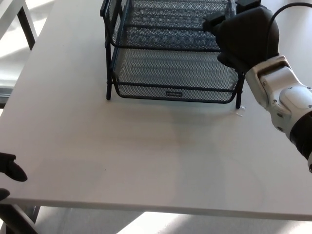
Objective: The robot uses its right hand to grab the drawer kept on the middle of the desk and pull it out towards the robot
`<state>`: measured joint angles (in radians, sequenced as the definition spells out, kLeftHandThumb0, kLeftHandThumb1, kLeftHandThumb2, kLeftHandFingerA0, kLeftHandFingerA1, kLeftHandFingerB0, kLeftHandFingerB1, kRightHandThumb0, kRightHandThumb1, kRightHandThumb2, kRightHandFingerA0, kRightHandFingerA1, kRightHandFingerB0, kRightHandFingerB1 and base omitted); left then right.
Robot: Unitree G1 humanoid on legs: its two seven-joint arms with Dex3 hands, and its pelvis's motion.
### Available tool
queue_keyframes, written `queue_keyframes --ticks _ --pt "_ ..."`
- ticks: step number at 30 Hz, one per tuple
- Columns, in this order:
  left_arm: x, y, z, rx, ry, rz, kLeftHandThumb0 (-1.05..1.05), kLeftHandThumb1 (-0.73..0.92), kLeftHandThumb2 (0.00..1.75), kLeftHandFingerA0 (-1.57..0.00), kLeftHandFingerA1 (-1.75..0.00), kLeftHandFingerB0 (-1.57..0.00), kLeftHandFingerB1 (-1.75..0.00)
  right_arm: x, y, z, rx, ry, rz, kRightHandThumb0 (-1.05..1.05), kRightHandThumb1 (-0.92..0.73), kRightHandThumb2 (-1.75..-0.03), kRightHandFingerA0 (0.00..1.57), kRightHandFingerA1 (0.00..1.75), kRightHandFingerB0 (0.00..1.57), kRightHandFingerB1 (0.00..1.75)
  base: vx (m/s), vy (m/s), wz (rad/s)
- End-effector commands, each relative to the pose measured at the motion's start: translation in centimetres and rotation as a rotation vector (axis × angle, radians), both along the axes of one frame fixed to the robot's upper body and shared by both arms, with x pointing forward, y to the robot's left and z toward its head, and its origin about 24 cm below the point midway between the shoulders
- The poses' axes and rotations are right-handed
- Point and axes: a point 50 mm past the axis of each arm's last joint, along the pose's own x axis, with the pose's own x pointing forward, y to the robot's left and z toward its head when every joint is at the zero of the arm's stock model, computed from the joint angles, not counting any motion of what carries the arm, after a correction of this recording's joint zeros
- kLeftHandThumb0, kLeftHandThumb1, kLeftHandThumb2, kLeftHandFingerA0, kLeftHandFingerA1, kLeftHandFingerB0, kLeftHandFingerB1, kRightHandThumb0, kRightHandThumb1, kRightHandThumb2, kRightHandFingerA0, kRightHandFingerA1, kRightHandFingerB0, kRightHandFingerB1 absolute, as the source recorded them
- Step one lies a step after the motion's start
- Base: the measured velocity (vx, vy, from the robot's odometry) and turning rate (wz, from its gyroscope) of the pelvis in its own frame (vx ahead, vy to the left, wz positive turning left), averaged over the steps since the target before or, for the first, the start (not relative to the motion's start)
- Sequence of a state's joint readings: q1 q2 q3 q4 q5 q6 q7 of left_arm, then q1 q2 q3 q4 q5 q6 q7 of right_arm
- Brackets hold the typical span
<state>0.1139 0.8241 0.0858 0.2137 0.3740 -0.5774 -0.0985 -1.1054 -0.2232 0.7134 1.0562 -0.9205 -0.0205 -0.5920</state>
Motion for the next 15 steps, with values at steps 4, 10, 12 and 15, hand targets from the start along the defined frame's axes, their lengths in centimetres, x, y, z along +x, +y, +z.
queue_keyframes --ticks 4,10,12,15 --pt "0.13 0.13 0.55 0.038 0.004 -0.030 -0.26 0.57 0.57 -0.75 -0.85 -0.82 -0.62 -0.84 -1.41 0.16 -0.018 -0.193 0.151 -0.46 -0.52 -0.56 0.89 1.59 0.96 0.64 0.00 0.000 0.00" --pt "0.11 0.13 0.61 0.038 0.000 -0.034 -0.26 0.58 0.57 -0.75 -0.87 -0.82 -0.63 -0.93 -1.62 0.02 0.005 -0.200 0.154 -0.45 -0.53 -0.56 0.89 1.59 0.96 0.62 0.00 0.000 0.00" --pt "0.11 0.15 0.60 0.039 -0.002 -0.036 -0.27 0.58 0.57 -0.75 -0.86 -0.82 -0.63 -0.97 -1.72 -0.06 0.007 -0.199 0.155 -0.45 -0.53 -0.56 0.89 1.59 0.95 0.62 0.00 0.000 0.00" --pt "0.09 0.23 0.51 0.040 0.009 -0.026 -0.27 0.58 0.58 -0.75 -0.81 -0.81 -0.60 -1.23 -2.09 -0.44 0.019 -0.219 0.156 -0.44 -0.52 -0.56 0.88 1.56 0.96 0.63 0.00 0.000 0.00"
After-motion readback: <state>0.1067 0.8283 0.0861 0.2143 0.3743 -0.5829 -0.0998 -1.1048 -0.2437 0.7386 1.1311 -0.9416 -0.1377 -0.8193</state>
